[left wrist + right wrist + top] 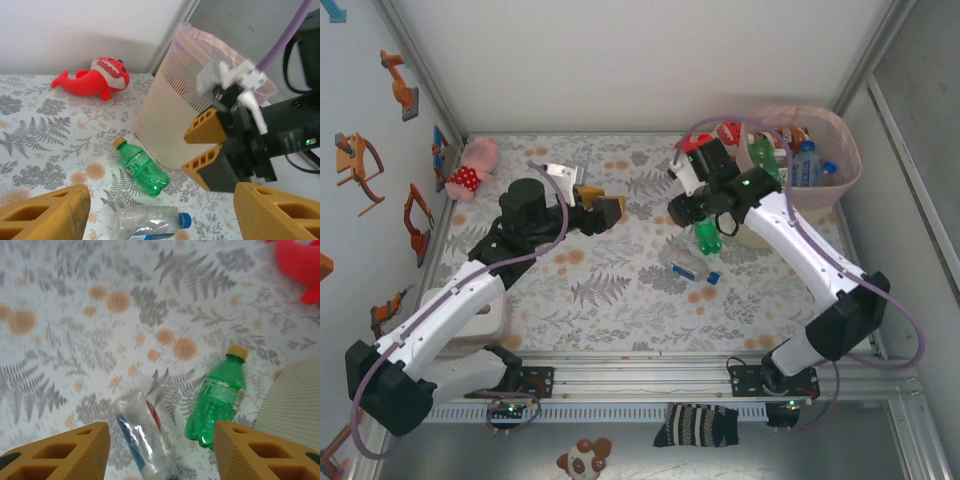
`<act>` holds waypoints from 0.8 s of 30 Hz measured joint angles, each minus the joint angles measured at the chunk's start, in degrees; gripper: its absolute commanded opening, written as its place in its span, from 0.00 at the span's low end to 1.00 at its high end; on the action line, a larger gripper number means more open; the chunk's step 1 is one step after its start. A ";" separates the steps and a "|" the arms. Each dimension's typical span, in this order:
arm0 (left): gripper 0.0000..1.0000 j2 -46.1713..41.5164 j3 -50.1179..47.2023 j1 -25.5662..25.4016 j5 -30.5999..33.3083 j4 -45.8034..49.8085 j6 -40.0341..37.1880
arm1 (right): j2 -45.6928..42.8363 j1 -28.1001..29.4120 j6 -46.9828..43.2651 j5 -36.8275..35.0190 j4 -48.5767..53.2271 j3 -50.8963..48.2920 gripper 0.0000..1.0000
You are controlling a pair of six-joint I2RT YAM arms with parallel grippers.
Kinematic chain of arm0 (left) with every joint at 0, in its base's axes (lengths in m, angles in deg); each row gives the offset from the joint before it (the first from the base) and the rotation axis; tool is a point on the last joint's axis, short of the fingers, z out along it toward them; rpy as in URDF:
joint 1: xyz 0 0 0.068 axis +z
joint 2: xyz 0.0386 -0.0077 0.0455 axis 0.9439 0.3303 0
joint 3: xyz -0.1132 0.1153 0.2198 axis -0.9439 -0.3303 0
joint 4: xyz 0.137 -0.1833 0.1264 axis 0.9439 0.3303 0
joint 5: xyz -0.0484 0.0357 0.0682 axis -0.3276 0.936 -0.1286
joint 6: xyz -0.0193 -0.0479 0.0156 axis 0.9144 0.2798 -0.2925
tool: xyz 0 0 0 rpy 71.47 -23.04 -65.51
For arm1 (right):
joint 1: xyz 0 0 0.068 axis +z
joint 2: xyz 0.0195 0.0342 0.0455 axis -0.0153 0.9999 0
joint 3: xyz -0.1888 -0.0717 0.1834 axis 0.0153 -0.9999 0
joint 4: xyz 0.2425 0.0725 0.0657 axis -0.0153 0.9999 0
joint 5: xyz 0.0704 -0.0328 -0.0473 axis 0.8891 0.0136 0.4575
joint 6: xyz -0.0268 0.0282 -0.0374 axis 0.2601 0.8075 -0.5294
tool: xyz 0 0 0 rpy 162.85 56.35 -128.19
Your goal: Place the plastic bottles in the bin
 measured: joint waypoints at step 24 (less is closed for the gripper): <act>0.75 -9.75 -4.22 2.01 4.87 5.86 0.00 | 27.39 3.82 -12.79 -1.81 1.29 -0.11 0.77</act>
